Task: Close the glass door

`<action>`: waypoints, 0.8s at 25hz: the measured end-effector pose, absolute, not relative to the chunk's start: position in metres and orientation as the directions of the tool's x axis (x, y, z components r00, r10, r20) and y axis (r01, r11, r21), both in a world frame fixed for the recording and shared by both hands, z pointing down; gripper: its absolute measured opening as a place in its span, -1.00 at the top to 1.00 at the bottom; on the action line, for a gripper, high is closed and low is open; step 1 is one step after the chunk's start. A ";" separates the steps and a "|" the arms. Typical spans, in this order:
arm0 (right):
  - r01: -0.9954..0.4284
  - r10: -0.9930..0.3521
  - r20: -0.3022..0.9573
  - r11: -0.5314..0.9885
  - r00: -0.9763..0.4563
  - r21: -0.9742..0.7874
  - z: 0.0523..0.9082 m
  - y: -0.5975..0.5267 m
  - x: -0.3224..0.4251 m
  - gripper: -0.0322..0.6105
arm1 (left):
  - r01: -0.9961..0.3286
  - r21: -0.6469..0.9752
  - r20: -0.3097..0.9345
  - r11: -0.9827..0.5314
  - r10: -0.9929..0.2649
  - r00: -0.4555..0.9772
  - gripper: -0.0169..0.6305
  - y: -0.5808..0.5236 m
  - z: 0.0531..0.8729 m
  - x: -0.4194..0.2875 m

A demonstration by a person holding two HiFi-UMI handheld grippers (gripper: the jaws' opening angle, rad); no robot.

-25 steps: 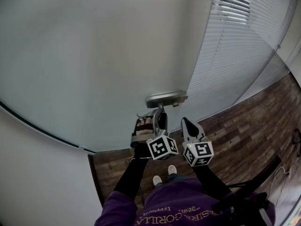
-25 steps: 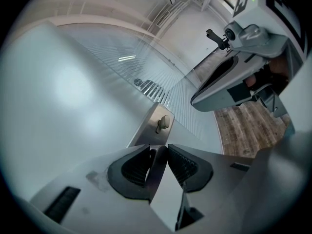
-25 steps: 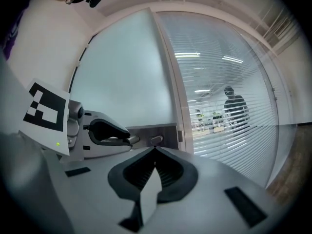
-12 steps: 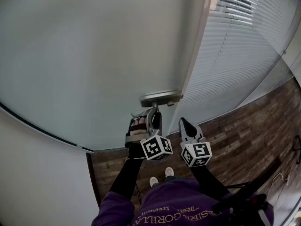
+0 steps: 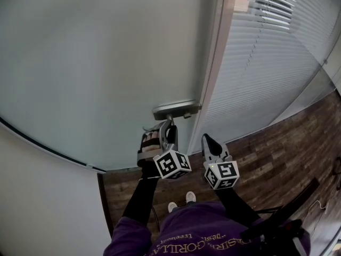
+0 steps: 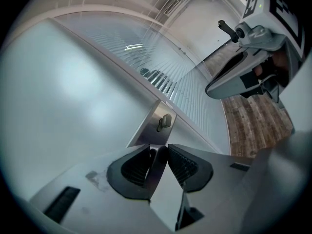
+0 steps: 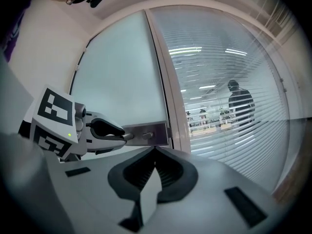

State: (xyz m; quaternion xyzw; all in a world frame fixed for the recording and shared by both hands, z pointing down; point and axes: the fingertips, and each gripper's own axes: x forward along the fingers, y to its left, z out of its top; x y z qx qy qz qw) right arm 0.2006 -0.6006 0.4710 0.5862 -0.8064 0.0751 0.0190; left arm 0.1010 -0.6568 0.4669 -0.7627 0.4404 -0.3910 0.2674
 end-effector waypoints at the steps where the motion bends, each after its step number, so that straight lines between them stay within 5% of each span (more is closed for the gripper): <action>1: -0.947 -0.942 0.119 0.304 -0.315 -0.099 0.472 -0.602 0.202 0.93 | -0.468 -0.751 0.361 -0.467 -0.883 0.301 0.60 -0.659 0.467 0.101; 20: -0.941 -0.935 0.122 0.322 -0.334 -0.105 0.471 -0.623 0.209 0.93 | -0.502 -0.737 0.371 -0.452 -0.892 0.258 0.60 -0.687 0.464 0.099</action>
